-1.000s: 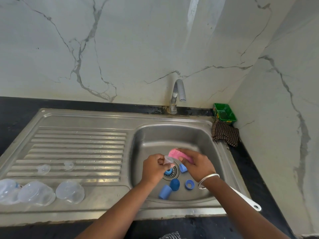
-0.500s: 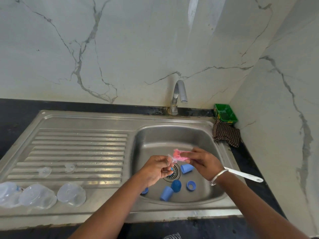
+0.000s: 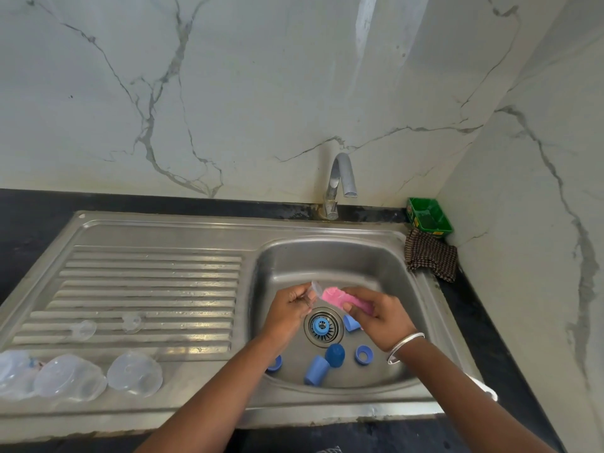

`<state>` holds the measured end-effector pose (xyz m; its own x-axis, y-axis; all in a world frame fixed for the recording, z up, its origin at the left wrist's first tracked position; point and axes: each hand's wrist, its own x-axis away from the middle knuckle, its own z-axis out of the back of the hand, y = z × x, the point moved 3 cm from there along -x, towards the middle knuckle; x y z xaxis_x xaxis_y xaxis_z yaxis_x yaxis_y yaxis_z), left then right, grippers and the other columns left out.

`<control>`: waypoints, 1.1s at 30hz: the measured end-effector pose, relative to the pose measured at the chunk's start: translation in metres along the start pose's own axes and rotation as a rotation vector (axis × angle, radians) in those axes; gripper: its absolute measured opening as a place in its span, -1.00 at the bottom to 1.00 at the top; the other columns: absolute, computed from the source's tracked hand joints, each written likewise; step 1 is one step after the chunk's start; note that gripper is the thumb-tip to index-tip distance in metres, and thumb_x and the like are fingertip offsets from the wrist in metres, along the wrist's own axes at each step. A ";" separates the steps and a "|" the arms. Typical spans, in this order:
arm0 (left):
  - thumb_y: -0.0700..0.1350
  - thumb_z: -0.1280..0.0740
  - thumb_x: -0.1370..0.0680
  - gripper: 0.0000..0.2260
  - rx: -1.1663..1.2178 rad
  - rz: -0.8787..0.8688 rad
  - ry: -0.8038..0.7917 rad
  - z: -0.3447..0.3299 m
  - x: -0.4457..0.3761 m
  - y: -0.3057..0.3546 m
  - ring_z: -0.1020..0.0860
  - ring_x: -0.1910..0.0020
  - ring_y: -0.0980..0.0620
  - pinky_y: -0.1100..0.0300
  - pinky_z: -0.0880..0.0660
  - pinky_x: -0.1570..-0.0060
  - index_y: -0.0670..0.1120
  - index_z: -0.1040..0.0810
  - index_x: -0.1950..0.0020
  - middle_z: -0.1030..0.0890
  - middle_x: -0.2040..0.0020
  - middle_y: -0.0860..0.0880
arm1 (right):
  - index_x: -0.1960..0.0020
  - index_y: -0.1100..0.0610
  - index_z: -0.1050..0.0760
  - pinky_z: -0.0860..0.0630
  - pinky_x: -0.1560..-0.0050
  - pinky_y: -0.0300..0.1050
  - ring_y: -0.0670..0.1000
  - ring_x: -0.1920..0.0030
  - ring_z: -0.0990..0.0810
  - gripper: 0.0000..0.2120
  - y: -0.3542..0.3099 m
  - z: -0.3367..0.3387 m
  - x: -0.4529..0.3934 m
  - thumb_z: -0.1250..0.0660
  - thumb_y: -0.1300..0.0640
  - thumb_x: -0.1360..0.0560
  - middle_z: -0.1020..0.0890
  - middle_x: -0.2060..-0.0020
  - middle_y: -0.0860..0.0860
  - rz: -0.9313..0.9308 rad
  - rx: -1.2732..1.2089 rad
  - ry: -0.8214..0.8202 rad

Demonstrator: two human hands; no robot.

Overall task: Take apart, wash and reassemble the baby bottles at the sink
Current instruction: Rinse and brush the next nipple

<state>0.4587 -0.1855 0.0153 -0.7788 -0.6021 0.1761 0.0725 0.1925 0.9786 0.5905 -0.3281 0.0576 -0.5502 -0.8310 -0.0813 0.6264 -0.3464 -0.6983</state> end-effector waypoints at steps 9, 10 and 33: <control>-0.17 -0.24 -0.66 -0.80 0.059 0.160 -0.078 -0.010 0.005 0.002 -0.59 0.16 0.09 0.27 -0.58 0.05 -0.09 -0.62 0.10 -0.57 0.21 -0.06 | -0.21 -0.11 -0.60 -0.52 -0.04 -0.30 -0.20 0.03 -0.61 -0.70 -0.010 0.000 -0.007 -0.41 0.11 -0.51 -0.64 0.05 -0.24 0.079 -0.034 0.013; -0.17 -0.24 -0.66 -0.79 0.086 0.182 -0.067 -0.010 0.006 0.002 -0.58 0.16 0.07 0.25 -0.59 0.04 -0.12 -0.61 0.11 -0.56 0.21 -0.08 | -0.24 -0.14 -0.57 -0.54 -0.02 -0.21 -0.16 0.06 -0.60 -0.68 -0.010 -0.001 -0.008 -0.38 0.08 -0.51 -0.63 0.06 -0.20 0.115 0.020 -0.020; -0.10 -0.22 -0.68 -0.75 -0.688 -0.201 0.004 -0.018 0.011 0.006 -0.57 0.17 -0.04 0.24 -0.44 0.14 -0.14 -0.68 -0.06 -0.64 0.15 -0.11 | 0.18 0.21 -0.57 -0.20 0.54 -0.30 -0.02 0.58 -0.29 -0.78 -0.024 -0.008 -0.009 -0.29 0.09 -0.55 -0.39 0.52 0.08 -0.656 -0.491 -0.276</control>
<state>0.4623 -0.2050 0.0246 -0.8162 -0.5775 -0.0159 0.3049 -0.4540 0.8372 0.5757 -0.3087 0.0694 -0.5232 -0.6273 0.5768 -0.1154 -0.6185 -0.7773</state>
